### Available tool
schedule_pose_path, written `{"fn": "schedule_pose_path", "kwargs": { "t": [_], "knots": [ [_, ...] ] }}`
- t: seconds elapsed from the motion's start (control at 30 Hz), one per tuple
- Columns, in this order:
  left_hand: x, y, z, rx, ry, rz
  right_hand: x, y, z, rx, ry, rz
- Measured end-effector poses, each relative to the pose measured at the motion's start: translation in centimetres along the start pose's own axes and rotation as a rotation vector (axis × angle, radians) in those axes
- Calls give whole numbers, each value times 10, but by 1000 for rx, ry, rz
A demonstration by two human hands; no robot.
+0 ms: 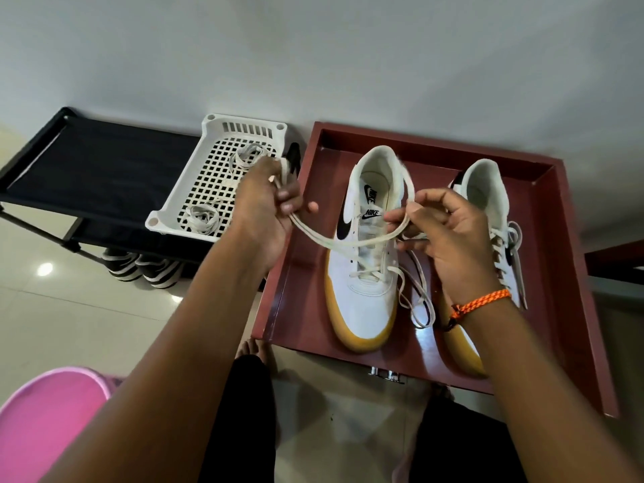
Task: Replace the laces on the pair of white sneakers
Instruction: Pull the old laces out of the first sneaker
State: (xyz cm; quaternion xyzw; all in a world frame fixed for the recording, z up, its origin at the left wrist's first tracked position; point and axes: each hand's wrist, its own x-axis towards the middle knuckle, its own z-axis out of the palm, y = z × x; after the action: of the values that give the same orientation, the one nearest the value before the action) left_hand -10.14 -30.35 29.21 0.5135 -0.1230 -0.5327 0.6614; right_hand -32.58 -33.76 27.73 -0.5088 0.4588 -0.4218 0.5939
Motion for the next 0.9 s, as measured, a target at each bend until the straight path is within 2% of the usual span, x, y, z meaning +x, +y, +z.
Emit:
{"fn": "schedule_pose_path", "kwargs": {
  "t": [0.07,0.17,0.23,0.33,0.43,0.53,0.63,0.7,0.8,0.9],
  "knots": [
    [2,-5,6,445,76,76,-3,5,9,-50,-59,-40],
    [-2,-21,5,933,-73,268,-11,13,26,-25,-149,-46],
    [-2,-30,1,1109,-157,310,-17,20,33,-99,-232,-71],
    [3,-33,-3,1124,-164,317,-19,30,32,-355,-292,-191],
    [2,-32,-5,1168,-96,518,-10,26,19,-587,-186,-378],
    [-2,-33,-1,1227,-116,688,3,20,-5,-744,-124,-366],
    [-12,-36,12,1177,-322,591,2,20,-15,-909,-209,-240],
    [-16,-42,16,1257,-430,517,-1,20,-14,-943,-256,-183],
    [-18,-50,17,1394,-519,384,-1,17,-13,-895,-236,-208],
    [-21,-53,17,1419,-574,298,1,18,-14,-843,-190,-232]
  ]
}}
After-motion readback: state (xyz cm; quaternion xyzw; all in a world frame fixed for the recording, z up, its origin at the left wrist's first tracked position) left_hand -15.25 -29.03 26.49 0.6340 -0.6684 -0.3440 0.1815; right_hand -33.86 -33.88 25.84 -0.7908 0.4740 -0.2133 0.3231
